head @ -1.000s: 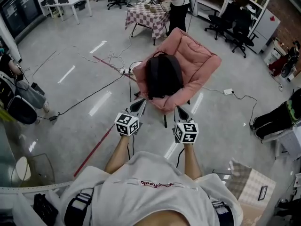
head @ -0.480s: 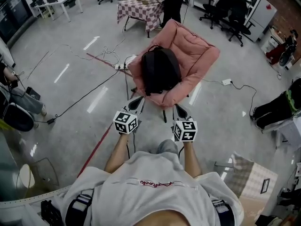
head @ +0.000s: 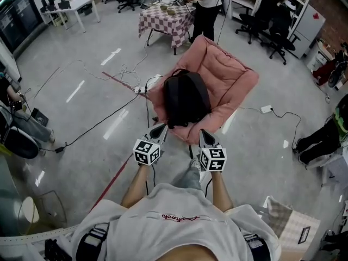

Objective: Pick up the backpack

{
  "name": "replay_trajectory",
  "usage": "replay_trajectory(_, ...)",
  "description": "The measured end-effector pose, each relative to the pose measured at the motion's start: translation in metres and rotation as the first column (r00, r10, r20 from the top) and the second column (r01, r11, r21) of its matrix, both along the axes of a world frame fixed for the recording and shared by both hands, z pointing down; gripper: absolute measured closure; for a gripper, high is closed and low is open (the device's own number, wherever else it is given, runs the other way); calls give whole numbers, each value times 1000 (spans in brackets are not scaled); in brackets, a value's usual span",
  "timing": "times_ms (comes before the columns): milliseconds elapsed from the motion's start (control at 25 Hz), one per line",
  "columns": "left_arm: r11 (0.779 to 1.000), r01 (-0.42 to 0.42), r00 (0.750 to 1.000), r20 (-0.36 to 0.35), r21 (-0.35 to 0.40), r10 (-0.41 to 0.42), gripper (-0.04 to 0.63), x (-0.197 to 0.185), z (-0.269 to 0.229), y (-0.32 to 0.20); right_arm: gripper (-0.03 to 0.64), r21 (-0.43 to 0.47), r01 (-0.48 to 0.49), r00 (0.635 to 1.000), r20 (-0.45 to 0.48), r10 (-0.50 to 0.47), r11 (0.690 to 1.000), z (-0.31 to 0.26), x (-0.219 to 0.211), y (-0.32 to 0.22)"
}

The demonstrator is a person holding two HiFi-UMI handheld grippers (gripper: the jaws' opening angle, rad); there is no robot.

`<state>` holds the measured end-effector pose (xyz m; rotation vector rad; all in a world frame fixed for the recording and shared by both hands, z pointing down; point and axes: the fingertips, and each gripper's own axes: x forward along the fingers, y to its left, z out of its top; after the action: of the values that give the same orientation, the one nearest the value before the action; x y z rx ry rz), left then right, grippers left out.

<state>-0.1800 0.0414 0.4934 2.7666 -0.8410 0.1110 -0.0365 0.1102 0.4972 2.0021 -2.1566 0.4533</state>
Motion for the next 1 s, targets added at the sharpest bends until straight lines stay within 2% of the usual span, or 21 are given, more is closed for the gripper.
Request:
replay_trajectory(560, 994, 111, 994, 20, 14, -111, 583, 100, -10, -135, 598, 29, 130, 992, -7, -129, 991, -14, 104, -152)
replay_trajectory(840, 986, 165, 986, 14, 29, -165, 583, 155, -17, -187, 598, 52, 181, 983, -1, -182, 982, -20, 161, -206)
replay_trajectory(1000, 983, 180, 983, 33, 29, -181, 583, 175, -13, -202, 598, 58, 200, 980, 6, -200, 978, -21, 183, -227)
